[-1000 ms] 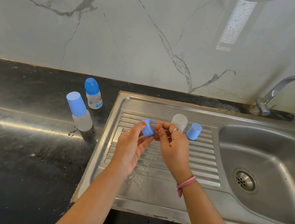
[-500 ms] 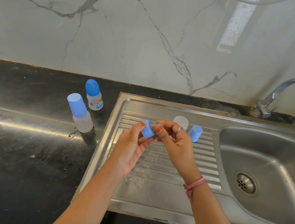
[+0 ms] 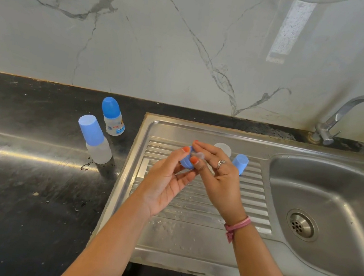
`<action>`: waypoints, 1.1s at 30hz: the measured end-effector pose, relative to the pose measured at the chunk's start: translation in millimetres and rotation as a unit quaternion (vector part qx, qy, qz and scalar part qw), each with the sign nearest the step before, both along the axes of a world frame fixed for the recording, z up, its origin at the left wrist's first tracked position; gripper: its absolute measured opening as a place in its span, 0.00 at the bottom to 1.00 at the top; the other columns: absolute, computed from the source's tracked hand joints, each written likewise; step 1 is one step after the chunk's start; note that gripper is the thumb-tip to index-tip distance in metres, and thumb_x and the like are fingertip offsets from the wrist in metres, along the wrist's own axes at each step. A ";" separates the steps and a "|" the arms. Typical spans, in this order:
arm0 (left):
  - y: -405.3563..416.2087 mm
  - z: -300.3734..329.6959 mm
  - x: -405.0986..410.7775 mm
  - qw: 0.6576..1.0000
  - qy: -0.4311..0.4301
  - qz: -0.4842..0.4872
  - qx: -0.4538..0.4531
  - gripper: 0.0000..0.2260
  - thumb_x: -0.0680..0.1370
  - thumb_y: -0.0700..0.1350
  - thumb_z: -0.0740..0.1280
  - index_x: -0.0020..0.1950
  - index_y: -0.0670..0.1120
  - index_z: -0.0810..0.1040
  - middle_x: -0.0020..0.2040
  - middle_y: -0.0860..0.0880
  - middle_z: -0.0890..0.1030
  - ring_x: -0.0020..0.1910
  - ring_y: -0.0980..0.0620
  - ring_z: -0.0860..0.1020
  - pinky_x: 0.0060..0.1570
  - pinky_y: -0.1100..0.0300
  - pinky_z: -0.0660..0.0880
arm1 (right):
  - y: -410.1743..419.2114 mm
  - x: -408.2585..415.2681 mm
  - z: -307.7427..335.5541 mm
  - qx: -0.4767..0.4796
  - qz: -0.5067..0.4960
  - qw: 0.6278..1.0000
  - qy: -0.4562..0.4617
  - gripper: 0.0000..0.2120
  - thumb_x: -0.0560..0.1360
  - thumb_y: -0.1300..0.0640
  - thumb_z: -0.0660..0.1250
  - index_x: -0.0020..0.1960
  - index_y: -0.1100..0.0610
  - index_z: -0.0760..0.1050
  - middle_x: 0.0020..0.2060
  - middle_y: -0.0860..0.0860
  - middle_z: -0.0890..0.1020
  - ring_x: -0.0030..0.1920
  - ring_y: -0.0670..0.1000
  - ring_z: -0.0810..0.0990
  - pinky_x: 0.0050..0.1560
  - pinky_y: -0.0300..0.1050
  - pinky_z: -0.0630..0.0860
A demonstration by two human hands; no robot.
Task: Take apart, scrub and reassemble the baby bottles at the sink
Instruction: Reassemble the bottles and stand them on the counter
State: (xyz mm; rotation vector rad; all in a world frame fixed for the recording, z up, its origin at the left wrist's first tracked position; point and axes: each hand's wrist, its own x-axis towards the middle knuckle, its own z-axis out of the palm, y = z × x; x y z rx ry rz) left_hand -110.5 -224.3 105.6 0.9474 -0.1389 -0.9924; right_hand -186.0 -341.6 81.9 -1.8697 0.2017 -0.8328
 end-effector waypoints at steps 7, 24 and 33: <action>-6.5 5.7 -4.1 1.000 0.023 0.016 -0.010 0.09 0.69 0.49 0.75 0.46 0.46 0.87 0.45 0.46 0.83 0.45 0.53 0.82 0.43 0.62 0.80 | 4.7 -0.1 1.4 -0.107 -0.061 0.991 -0.058 0.12 0.77 0.67 0.66 0.60 0.63 0.79 0.59 0.54 0.81 0.63 0.50 0.78 0.63 0.43 0.75; -21.1 9.4 -16.5 0.993 -0.038 0.080 0.073 0.09 0.76 0.48 0.68 0.40 0.49 0.87 0.44 0.45 0.86 0.45 0.50 0.84 0.42 0.61 0.81 | 1.2 4.3 -1.7 -0.192 -0.181 0.964 -0.025 0.13 0.79 0.58 0.61 0.53 0.63 0.81 0.49 0.53 0.85 0.49 0.47 0.83 0.50 0.36 0.79; -23.5 8.8 -19.6 0.996 -0.025 0.074 0.051 0.07 0.70 0.51 0.70 0.40 0.51 0.87 0.44 0.47 0.86 0.45 0.51 0.85 0.40 0.63 0.80 | 3.6 8.9 -0.2 -0.157 -0.223 0.962 0.006 0.09 0.78 0.61 0.63 0.50 0.63 0.82 0.41 0.53 0.84 0.39 0.49 0.82 0.37 0.42 0.78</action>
